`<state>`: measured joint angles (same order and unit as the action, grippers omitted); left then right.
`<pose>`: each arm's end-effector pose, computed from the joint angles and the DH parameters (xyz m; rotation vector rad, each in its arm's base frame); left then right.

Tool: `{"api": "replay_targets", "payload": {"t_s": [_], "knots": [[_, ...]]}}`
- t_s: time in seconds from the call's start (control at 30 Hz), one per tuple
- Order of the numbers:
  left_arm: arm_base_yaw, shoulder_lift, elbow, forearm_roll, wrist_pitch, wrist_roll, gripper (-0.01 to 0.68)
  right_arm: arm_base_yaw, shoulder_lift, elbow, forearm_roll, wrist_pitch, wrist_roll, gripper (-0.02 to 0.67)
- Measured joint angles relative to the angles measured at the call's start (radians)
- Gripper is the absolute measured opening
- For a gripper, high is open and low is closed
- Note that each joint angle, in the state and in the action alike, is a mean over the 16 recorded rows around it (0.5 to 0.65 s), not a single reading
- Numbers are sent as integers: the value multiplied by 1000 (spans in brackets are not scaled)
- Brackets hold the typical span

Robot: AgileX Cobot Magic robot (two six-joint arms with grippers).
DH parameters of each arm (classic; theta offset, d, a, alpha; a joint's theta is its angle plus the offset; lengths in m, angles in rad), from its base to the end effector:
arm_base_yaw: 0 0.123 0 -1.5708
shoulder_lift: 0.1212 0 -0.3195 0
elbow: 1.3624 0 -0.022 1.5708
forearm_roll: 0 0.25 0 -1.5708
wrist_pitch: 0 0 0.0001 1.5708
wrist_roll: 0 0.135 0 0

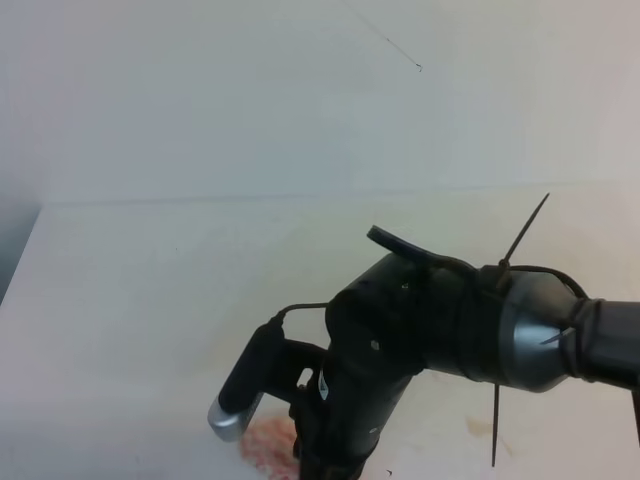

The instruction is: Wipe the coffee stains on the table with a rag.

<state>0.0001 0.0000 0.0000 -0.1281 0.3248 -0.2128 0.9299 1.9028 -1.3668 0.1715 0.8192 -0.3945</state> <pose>0.0611 -0.0055 0.1738 -0.2731 1.7935 -0.2744 0.2349 0.3431 0.1940 -1.6522 2.3483 0.3142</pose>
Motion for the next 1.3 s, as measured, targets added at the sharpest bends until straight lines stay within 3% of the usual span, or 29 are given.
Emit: {"api": "replay_targets", "payload": {"t_s": [0.63, 1.3], "knots": [[0, -11, 17, 0, -6, 0, -1, 0, -62, 0, 97, 10, -45, -4], [0, 0, 0, 0, 0, 0, -1, -9, 118, 0, 227, -219, -93, -4]]}}
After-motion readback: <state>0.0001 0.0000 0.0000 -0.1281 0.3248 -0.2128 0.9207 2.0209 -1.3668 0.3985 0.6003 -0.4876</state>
